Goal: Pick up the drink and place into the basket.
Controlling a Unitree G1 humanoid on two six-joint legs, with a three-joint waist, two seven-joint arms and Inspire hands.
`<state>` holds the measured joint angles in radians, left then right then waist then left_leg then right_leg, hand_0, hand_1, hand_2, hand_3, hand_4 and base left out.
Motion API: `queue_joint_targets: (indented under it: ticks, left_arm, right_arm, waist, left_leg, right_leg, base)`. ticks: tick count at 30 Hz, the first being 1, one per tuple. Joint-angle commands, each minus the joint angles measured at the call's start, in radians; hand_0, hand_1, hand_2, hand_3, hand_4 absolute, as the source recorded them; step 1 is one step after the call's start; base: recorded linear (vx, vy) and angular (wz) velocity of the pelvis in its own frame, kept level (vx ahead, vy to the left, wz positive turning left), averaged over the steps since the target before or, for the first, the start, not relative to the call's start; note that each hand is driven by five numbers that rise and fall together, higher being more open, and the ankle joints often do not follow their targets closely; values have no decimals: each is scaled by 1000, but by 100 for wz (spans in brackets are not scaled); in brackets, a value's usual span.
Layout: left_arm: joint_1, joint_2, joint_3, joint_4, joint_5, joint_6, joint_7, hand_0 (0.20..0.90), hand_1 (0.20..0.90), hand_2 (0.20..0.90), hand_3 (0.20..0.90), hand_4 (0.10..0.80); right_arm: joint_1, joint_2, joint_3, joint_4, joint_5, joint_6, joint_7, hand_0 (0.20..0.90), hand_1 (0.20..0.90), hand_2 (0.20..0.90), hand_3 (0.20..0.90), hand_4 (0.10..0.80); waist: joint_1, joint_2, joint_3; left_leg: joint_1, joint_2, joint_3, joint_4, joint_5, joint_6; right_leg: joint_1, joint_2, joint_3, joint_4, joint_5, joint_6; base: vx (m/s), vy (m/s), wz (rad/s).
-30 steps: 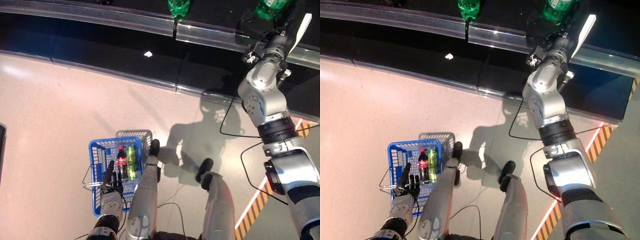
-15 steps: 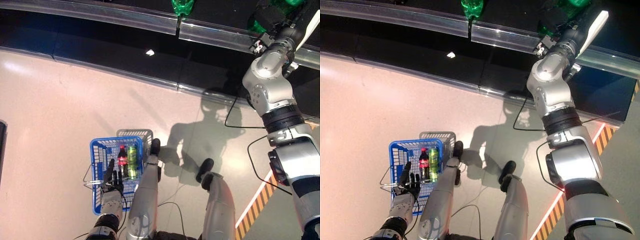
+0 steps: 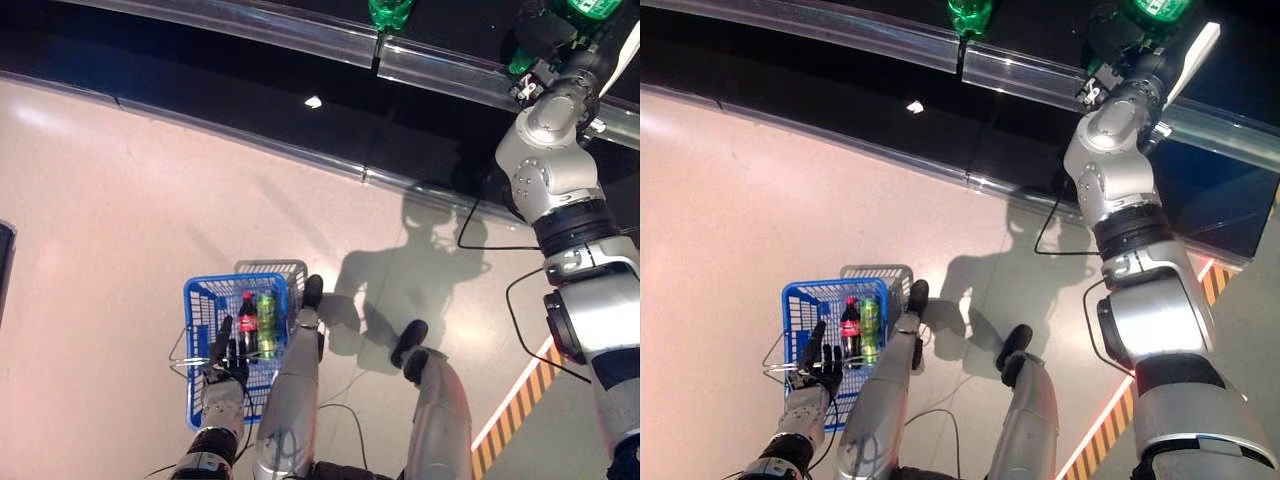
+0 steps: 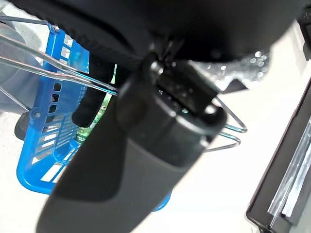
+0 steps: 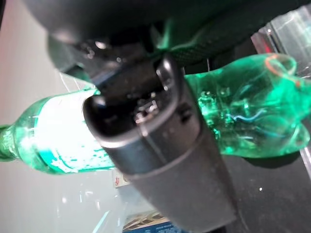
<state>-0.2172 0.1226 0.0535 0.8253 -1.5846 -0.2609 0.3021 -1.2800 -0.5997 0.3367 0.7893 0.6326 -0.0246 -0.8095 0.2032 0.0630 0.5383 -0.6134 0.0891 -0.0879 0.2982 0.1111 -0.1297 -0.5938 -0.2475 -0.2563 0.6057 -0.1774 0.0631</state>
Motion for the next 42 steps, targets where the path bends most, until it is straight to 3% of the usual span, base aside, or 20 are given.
queue_joint_targets:
  ticks: [1,7,14,23,27,30,34,42]
  left_arm:
    - [87,194,32,-48,56,-132,-46,300,300,300,200,100]
    - [82,194,30,-98,18,-169,-134,300,300,300,200,100]
    - [73,158,51,-222,-11,-212,-217,300,300,300,200,100]
    - [109,124,56,-452,163,-232,-292,300,300,300,200,100]
    - [147,120,49,-574,247,-210,-324,300,300,300,200,100]
    - [184,148,15,-689,389,-210,-362,300,300,300,200,100]
    - [198,210,-50,-812,538,-191,-395,300,300,300,200,100]
    - [206,266,-118,-1059,595,-70,-442,300,300,300,200,100]
  right_arm:
    - [-175,-117,63,-54,-30,-160,28,300,300,300,200,100]
    - [-105,-98,-1,-220,-102,-232,74,300,300,300,200,100]
    - [70,-44,-93,-589,-210,-165,167,300,300,300,200,100]
    - [280,48,-139,-873,-247,-117,370,300,300,300,200,100]
    - [380,91,-126,-975,-204,-95,480,300,300,300,200,100]
    - [451,125,-93,-1041,-189,-87,569,300,300,300,200,100]
    - [496,149,-54,-1068,-161,-89,600,300,300,300,200,100]
    - [535,274,96,-1062,-170,-21,540,300,300,300,200,100]
  waist:
    - [12,-1,-18]
    - [-2,-1,-18]
    - [-39,0,-18]
    - [-58,-7,-18]
    - [-59,-18,-26]
    - [-47,-25,-67]
    - [-25,-30,-104]
    - [42,-42,-163]
  left_leg:
    - [34,-35,11,86,-98,81]
    - [46,-37,16,111,-117,86]
    - [88,-31,27,173,-133,86]
    - [178,-27,32,263,-160,84]
    - [259,-17,37,250,-150,80]
    - [309,-9,38,204,-136,72]
    - [350,-12,31,155,-130,69]
    - [424,-29,-3,54,-127,69]
  right_leg:
    - [85,23,40,-169,111,-6]
    - [93,30,46,-144,97,-9]
    - [133,37,70,-102,70,-22]
    - [240,33,89,-50,33,-44]
    - [337,32,91,-75,36,-49]
    - [402,32,79,-126,42,-48]
    - [464,31,62,-178,50,-44]
    - [567,24,10,-273,71,-25]
  base:
    - [-11,-18,8]
    - [-38,-14,1]
    - [-31,18,-4]
    - [31,7,-8]
    - [106,12,-11]
    - [80,8,-1]
    - [68,-4,1]
    - [61,-17,13]
